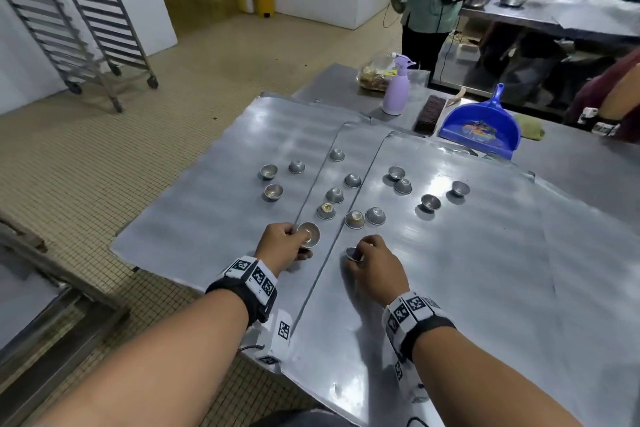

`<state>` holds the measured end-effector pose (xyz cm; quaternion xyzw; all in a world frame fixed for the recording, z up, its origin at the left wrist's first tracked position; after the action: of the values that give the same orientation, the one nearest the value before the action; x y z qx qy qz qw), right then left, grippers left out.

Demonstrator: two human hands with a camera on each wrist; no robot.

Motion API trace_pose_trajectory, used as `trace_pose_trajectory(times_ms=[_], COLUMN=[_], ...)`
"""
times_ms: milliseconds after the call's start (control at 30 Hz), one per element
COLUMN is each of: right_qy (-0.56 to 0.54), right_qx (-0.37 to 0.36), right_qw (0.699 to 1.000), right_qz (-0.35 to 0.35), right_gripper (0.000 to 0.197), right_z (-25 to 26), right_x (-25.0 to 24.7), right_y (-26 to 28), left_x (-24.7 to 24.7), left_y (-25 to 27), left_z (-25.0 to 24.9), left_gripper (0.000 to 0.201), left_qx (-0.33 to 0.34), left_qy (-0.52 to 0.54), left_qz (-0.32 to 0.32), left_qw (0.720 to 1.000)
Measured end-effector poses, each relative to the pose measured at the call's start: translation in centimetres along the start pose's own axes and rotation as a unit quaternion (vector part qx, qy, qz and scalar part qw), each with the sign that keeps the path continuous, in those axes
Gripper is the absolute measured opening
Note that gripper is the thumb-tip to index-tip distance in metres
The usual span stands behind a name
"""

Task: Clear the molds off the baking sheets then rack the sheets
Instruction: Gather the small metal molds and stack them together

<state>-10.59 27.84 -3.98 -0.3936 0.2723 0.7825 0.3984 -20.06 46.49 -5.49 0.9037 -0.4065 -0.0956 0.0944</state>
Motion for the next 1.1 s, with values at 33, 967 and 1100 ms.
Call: trace_pose_trajectory(times_ms=[33, 967, 1100], right_qy=[0.004, -0.026, -0.094], right_qx=[-0.007, -0.018, -0.036], right_qw=[1.0, 0.998, 0.995], right_qz=[0.0, 0.059, 0.022], right_gripper=[0.022, 0.045, 0.051], right_z=[0.0, -5.1, -3.3], right_x=[-0.2, -1.8, -3.0], right_y=[0.4, 3.2, 2.5], left_x=[0.2, 1.2, 2.0], left_y=[0.1, 5.3, 4.7], left_z=[-0.1, -0.5, -0.1], left_gripper=[0.011, 0.013, 0.016], left_qx=[0.003, 0.03, 0.022], left_qy=[0.001, -0.027, 0.0], left_qz=[-0.004, -0.101, -0.084], left_qw=[1.0, 0.994, 0.996])
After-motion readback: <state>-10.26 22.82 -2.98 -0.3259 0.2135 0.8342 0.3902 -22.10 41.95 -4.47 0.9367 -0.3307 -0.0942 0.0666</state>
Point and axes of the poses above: each hand's wrist, its own y-axis away from the middle knuckle, its own x-axis out of the palm, z = x × y, the point moved 7 cm from there along -y, towards the middle knuckle, and after that the axes turned 7 degrees about x, right-handed, at the moved point
